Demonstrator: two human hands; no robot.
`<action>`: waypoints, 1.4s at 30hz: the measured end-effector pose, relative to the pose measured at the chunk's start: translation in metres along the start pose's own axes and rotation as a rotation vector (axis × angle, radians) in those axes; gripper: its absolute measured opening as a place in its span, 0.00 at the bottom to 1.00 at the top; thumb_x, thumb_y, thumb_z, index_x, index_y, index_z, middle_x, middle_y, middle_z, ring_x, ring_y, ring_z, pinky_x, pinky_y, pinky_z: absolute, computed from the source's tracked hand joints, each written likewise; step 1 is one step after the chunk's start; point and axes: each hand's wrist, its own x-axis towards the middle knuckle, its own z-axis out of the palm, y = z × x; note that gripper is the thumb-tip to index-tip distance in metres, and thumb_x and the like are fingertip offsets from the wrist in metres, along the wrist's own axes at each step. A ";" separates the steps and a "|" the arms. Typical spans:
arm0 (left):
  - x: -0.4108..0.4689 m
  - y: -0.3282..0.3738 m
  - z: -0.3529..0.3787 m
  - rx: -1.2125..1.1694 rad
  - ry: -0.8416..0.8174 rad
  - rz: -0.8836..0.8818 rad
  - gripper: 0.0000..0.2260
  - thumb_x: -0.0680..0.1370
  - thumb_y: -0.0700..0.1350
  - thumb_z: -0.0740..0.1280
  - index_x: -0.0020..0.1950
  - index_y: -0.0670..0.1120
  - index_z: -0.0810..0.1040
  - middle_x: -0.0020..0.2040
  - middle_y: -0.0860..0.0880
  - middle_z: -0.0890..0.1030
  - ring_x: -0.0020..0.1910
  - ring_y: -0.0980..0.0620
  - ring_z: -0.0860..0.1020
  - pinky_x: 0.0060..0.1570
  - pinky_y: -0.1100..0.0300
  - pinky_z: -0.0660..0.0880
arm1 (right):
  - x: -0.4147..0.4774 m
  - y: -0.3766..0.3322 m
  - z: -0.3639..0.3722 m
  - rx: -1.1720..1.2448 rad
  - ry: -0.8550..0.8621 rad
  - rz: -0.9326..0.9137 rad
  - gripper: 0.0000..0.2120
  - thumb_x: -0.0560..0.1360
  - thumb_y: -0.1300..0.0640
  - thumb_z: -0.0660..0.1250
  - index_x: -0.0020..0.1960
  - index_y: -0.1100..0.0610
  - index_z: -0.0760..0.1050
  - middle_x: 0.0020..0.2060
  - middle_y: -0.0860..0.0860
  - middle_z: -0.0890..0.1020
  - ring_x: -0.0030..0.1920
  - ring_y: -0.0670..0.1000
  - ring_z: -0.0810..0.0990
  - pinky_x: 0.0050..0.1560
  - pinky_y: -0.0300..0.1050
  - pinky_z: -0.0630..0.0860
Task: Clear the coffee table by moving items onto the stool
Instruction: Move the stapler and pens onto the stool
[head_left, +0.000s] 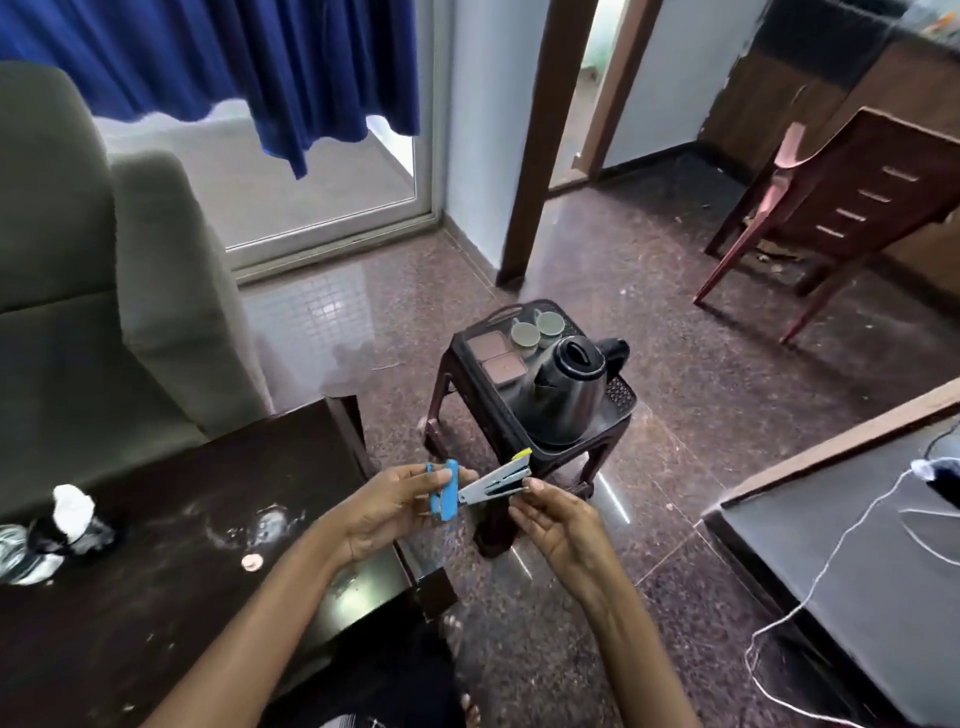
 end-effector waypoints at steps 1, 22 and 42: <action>0.010 0.007 0.003 -0.021 0.018 0.018 0.13 0.75 0.44 0.63 0.56 0.41 0.79 0.48 0.48 0.83 0.42 0.56 0.80 0.42 0.65 0.77 | 0.007 -0.012 -0.002 0.010 0.001 -0.009 0.05 0.75 0.69 0.61 0.44 0.68 0.76 0.30 0.57 0.83 0.31 0.52 0.84 0.36 0.42 0.82; 0.201 0.121 0.042 -0.150 0.267 -0.017 0.06 0.77 0.35 0.63 0.53 0.42 0.75 0.48 0.44 0.82 0.37 0.52 0.83 0.36 0.60 0.81 | 0.219 -0.233 0.030 -0.066 0.073 -0.074 0.06 0.73 0.69 0.62 0.38 0.67 0.73 0.25 0.57 0.81 0.27 0.52 0.82 0.32 0.44 0.82; 0.294 0.167 0.083 -0.191 0.640 0.001 0.10 0.75 0.37 0.68 0.54 0.47 0.73 0.48 0.48 0.85 0.41 0.53 0.83 0.45 0.59 0.77 | 0.450 -0.211 -0.037 -1.186 0.157 0.485 0.09 0.68 0.71 0.63 0.32 0.61 0.69 0.25 0.56 0.70 0.14 0.47 0.66 0.23 0.32 0.65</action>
